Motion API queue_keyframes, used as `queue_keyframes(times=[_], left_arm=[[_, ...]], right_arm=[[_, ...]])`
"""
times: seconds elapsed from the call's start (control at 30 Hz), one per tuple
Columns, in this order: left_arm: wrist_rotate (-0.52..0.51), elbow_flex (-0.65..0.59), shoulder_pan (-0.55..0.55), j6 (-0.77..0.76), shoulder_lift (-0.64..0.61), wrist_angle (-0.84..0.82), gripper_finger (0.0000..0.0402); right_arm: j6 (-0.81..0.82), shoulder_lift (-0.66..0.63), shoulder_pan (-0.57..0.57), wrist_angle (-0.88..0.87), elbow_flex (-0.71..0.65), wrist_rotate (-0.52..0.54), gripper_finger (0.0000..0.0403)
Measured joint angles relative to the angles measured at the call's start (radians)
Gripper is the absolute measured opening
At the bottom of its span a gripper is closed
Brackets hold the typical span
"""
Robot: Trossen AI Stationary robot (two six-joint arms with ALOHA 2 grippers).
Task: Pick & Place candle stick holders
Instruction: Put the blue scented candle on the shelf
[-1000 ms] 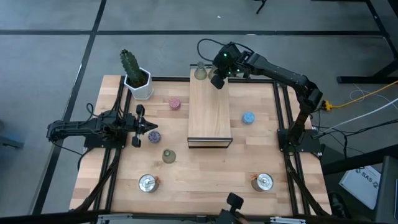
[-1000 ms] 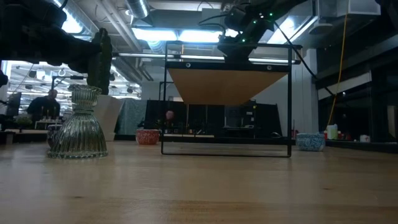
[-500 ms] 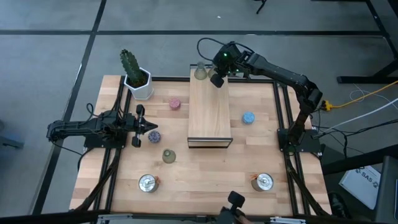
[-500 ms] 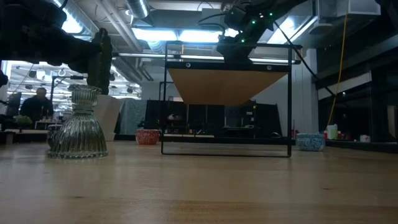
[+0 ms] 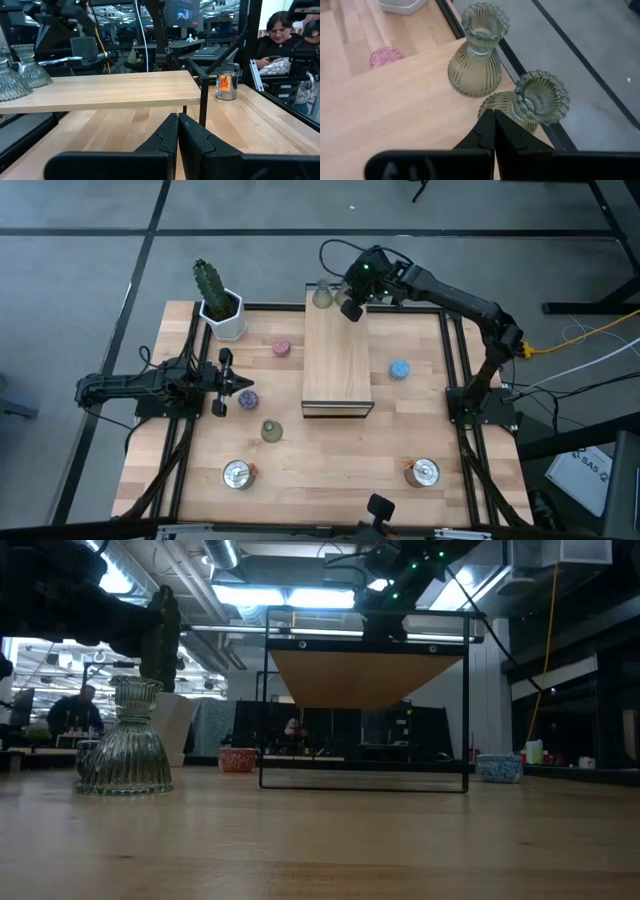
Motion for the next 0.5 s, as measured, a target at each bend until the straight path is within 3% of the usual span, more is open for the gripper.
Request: queue_keyframes(times=[0.5], left_arm=[[0.0, 0.0, 0.0, 0.0, 0.0, 0.0, 0.0006]], right_arm=[[-0.017, -0.098, 0.073, -0.254, 0.0, -0.003, 0.0]])
